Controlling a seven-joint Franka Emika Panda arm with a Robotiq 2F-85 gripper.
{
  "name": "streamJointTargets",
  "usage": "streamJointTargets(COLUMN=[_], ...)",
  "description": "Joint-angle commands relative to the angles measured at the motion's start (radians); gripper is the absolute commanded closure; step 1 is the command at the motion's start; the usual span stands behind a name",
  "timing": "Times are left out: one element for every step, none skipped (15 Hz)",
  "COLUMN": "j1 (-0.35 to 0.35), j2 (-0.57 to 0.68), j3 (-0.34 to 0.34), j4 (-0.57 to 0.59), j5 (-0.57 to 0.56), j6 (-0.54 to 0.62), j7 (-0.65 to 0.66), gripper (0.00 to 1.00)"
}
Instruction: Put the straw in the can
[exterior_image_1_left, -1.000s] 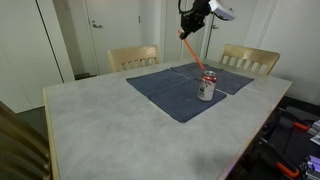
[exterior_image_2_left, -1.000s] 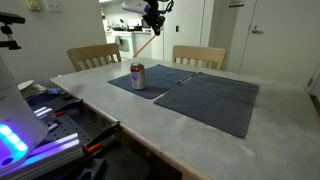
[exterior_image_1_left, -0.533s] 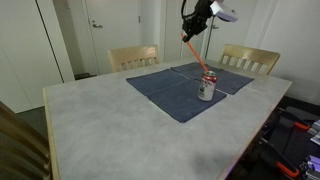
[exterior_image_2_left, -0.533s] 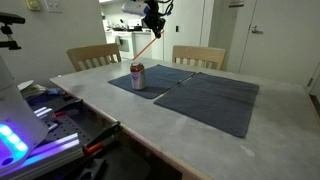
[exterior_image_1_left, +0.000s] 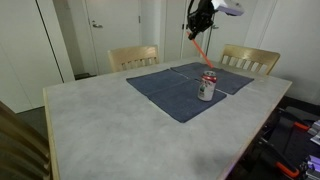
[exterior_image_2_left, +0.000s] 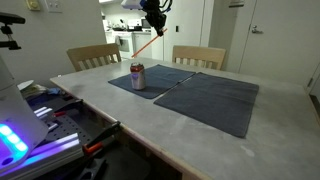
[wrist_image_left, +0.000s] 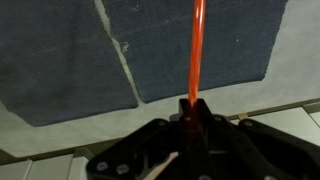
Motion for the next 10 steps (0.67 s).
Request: streamJointTargets(j1=[-0.032, -0.033, -0.05, -0.054, -0.057, -0.061, -0.059, -0.063, -0.071, -0.077], j2=[-0.106, -0.131, -0.155, -0.18, -0.202, -0.219, -0.233, -0.247, -0.261, -0.273], j3=[0.01, 0.014, 0.034, 0.043, 0.051, 0.061, 0.066, 0.076, 0.085, 0.093], j4=[-0.06, -0.076, -0.09, -0.108, -0.121, -0.134, -0.143, -0.162, -0.183, -0.205], j5=[-0.156, -0.176, -0.179, -0.184, -0.174, -0.164, -0.145, -0.144, -0.16, -0.167], j6=[-0.093, -0.113, -0.126, -0.132, -0.139, -0.146, -0.158, -0.143, -0.114, -0.088], j7=[0.179, 0.217, 0.235, 0.255, 0.259, 0.262, 0.255, 0.254, 0.247, 0.241], gripper=[0.98, 0.98, 0.98, 0.98, 0.98, 0.98, 0.98, 0.98, 0.98, 0.98])
